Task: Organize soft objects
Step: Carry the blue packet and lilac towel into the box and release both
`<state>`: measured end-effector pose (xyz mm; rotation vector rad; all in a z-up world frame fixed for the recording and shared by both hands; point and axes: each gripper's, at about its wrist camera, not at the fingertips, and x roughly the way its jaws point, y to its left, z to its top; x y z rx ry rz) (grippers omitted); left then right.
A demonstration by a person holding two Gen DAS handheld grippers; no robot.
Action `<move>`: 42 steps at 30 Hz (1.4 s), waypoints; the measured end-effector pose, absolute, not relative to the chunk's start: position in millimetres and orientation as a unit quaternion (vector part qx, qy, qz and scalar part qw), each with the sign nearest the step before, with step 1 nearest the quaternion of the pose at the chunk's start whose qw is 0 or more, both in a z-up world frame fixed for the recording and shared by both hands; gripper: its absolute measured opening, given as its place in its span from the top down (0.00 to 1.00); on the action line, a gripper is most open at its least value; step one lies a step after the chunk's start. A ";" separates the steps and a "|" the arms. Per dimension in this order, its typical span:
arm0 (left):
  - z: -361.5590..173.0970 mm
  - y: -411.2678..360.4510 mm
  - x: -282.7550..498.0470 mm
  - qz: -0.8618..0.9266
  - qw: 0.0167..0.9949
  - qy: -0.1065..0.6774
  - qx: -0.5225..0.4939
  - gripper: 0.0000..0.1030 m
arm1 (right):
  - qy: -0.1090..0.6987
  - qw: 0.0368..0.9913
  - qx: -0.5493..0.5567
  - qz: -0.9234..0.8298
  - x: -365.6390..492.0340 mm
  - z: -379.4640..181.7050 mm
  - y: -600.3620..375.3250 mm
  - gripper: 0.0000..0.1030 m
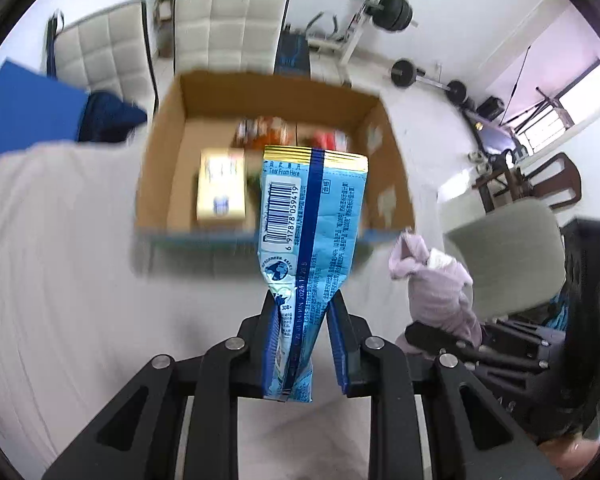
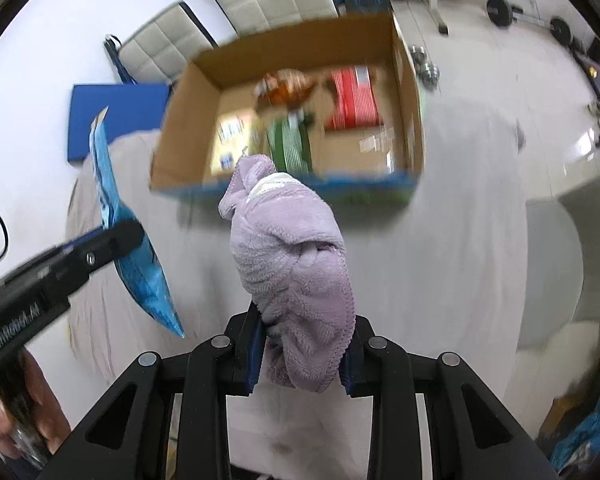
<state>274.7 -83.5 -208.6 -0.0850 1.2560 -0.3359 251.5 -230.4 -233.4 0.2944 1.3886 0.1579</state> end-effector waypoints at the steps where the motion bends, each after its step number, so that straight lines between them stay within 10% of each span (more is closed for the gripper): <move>1: -206.6 -85.3 284.8 -0.154 0.799 0.580 -0.034 0.80 | 0.632 0.761 0.133 0.069 260.2 -227.9 -231.2 0.69; 25: -327.4 -68.8 510.6 -0.048 0.722 0.686 0.070 0.77 | 0.698 0.713 0.069 -0.008 419.9 -351.2 -248.5 0.69; 28: -343.1 -65.2 514.7 -0.035 0.699 0.710 0.074 0.75 | 0.702 0.707 0.088 -0.003 425.0 -360.5 -249.3 0.64; 32: -343.0 -63.7 509.6 -0.035 0.699 0.710 0.073 0.69 | 0.703 0.704 0.103 -0.005 426.0 -365.2 -251.6 0.28; 42: -315.5 -55.3 491.5 -0.042 0.726 0.684 0.052 0.50 | 0.689 0.718 0.100 -0.012 422.4 -339.8 -250.2 0.11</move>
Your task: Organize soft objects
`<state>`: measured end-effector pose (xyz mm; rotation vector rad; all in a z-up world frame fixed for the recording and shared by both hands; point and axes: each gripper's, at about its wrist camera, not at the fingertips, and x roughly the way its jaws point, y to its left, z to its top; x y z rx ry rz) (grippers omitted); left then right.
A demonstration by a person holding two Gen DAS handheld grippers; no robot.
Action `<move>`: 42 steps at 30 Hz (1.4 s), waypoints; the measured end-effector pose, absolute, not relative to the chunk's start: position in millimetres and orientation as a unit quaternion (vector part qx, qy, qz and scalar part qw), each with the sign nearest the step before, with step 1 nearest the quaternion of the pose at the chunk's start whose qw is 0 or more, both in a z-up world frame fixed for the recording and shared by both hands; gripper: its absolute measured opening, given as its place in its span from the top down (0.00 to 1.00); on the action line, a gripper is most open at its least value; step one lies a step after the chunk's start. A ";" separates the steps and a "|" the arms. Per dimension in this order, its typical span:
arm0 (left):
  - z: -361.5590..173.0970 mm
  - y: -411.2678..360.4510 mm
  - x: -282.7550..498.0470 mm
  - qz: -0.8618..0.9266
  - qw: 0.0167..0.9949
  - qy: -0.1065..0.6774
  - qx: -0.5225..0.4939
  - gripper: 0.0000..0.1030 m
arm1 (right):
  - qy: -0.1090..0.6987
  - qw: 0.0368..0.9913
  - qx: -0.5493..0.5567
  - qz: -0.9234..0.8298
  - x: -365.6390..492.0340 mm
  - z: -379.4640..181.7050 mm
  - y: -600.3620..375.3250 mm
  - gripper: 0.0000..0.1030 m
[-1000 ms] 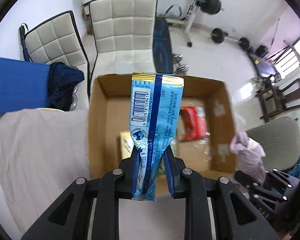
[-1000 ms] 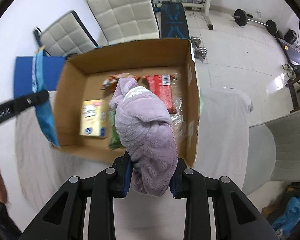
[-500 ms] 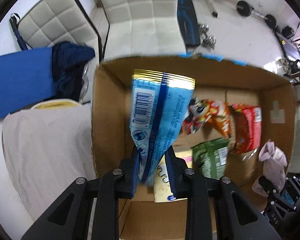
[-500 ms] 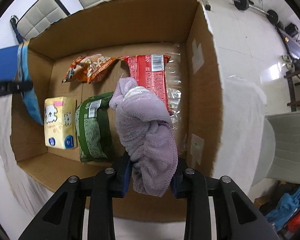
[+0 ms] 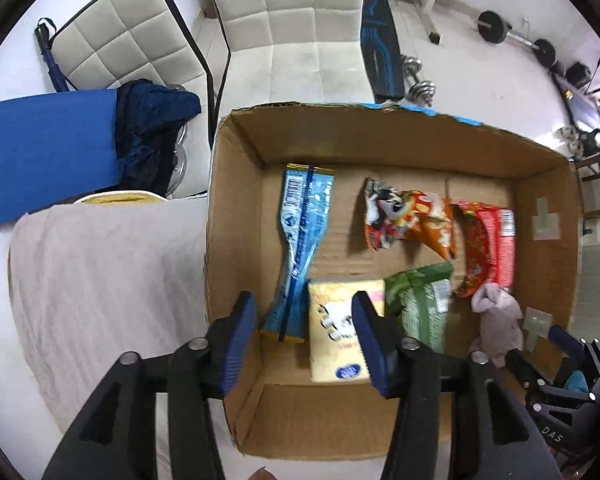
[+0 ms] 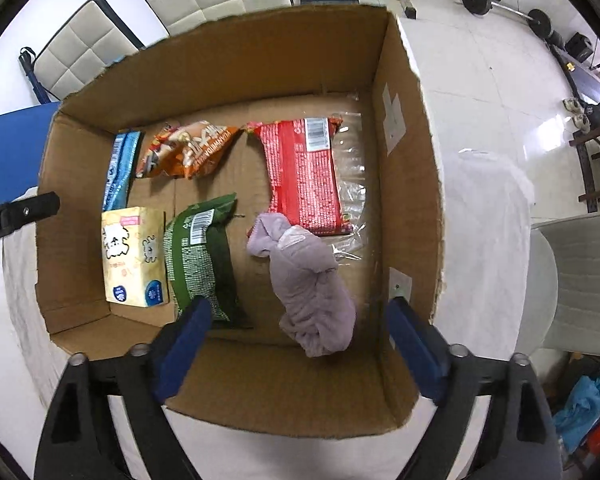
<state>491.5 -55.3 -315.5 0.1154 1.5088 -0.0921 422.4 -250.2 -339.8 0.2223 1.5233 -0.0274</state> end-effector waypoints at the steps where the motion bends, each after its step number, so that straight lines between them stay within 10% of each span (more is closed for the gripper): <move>1: -312.0 -53.6 487.7 -0.042 0.730 0.681 0.046 0.49 | 0.687 0.720 0.099 -0.012 421.4 -337.0 -248.9 0.11; 7: -292.8 -56.4 455.2 -0.047 0.750 0.658 0.044 0.39 | 0.678 0.730 0.084 -0.018 415.2 -318.7 -242.6 0.03; 9: -288.2 -58.0 445.7 -0.048 0.756 0.652 0.045 0.16 | 0.672 0.735 0.086 -0.018 412.1 -312.6 -242.0 0.00; 12: -282.0 -58.8 433.0 -0.049 0.763 0.644 0.038 0.08 | 0.670 0.737 0.088 -0.022 408.1 -306.3 -240.5 0.00; 42: -144.4 -57.7 289.2 -0.047 0.849 0.526 0.021 0.06 | 0.575 0.815 0.073 -0.012 283.1 -165.2 -230.1 0.00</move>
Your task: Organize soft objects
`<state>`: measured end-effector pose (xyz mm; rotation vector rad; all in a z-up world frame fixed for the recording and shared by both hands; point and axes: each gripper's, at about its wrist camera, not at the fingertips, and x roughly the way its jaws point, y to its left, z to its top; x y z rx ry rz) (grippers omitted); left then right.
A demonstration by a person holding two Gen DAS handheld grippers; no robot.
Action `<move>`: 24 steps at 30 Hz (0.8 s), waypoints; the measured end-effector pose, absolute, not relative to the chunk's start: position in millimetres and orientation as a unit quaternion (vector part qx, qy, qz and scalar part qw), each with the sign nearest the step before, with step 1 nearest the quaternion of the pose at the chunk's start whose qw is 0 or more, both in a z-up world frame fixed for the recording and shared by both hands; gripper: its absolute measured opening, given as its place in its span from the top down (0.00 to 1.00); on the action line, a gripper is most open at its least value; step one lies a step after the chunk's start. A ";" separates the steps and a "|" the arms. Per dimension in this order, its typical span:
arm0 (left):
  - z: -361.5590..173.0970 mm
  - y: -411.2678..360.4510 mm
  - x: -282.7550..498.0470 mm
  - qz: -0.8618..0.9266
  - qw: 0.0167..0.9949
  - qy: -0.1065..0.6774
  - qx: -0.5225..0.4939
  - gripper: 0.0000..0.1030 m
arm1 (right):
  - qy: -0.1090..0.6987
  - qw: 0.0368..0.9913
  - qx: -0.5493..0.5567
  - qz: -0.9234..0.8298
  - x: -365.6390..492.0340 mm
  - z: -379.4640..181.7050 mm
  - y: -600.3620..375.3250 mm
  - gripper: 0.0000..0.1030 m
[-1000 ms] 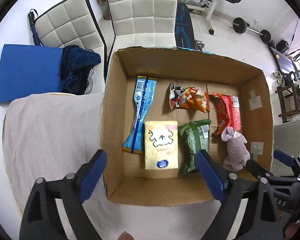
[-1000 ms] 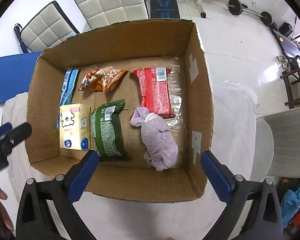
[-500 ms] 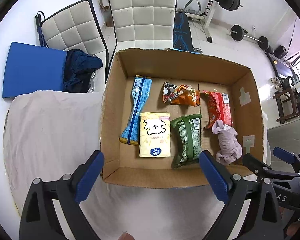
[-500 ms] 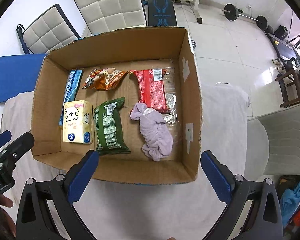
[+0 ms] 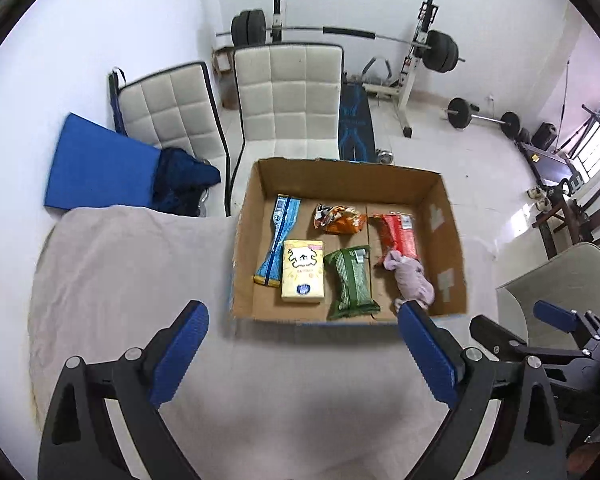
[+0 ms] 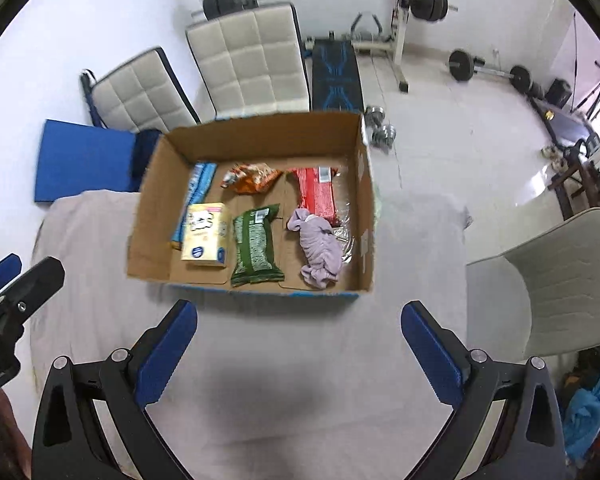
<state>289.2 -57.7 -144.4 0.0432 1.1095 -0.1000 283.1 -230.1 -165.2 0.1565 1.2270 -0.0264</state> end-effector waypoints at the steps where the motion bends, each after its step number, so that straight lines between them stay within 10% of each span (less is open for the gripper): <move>1: -137.0 -56.7 280.4 -0.050 0.851 0.522 0.020 0.06 | 0.570 0.819 0.071 -0.013 274.2 -156.6 -229.4 0.00; 24: -37.2 -39.5 127.8 -0.046 0.882 0.468 0.025 0.06 | 0.482 0.873 0.071 -0.012 79.0 -9.4 -216.4 0.00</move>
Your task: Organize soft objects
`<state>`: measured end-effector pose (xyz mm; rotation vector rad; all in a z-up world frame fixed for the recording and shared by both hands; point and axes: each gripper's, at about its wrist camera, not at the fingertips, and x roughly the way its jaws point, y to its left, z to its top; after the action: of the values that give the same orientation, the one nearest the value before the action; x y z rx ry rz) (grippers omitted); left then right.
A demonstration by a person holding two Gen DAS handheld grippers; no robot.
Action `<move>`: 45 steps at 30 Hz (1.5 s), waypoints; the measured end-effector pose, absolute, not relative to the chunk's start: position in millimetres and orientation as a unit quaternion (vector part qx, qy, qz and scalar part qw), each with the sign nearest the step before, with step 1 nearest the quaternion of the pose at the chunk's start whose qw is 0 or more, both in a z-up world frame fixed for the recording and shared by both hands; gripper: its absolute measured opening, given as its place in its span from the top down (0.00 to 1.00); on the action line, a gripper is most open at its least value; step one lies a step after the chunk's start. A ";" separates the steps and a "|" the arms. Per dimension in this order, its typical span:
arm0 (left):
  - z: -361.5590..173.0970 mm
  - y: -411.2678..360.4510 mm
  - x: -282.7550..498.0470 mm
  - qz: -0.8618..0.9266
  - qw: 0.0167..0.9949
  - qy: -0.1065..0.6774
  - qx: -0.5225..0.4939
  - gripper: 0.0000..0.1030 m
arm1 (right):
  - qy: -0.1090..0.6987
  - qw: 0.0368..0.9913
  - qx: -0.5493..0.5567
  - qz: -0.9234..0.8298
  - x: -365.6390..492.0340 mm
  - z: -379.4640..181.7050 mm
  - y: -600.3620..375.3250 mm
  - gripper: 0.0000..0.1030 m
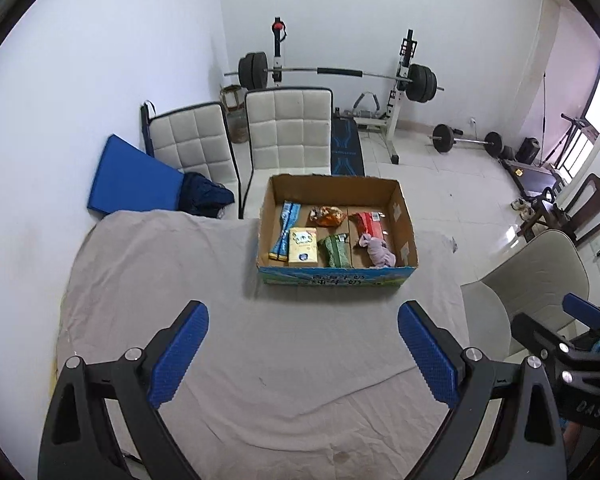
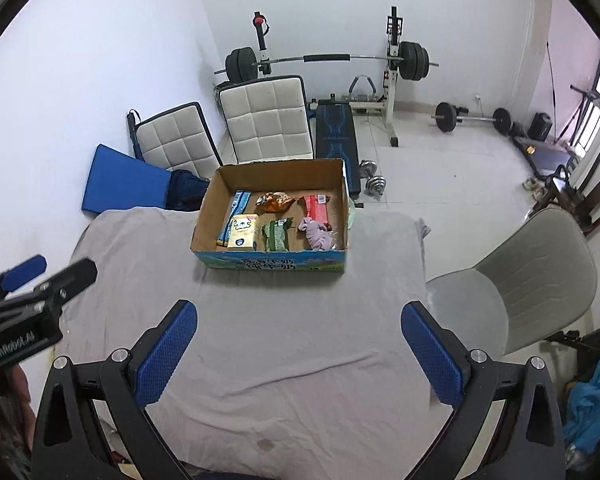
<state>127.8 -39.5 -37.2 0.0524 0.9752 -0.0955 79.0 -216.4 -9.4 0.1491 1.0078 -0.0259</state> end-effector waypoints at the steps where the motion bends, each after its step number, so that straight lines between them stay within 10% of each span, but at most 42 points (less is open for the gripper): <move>1: -35.8 -39.6 126.2 -0.046 0.883 0.467 0.025 0.06 | 0.482 0.873 0.071 -0.012 74.3 -6.6 -215.7 0.00; 45: -26.7 -43.0 139.7 -0.027 0.899 0.437 0.020 0.06 | 0.435 0.898 0.047 -0.056 109.2 16.8 -226.9 0.00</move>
<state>139.7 -43.0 -26.7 0.0421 0.9039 -0.0551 109.2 -226.9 16.8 0.0974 0.9006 -0.1150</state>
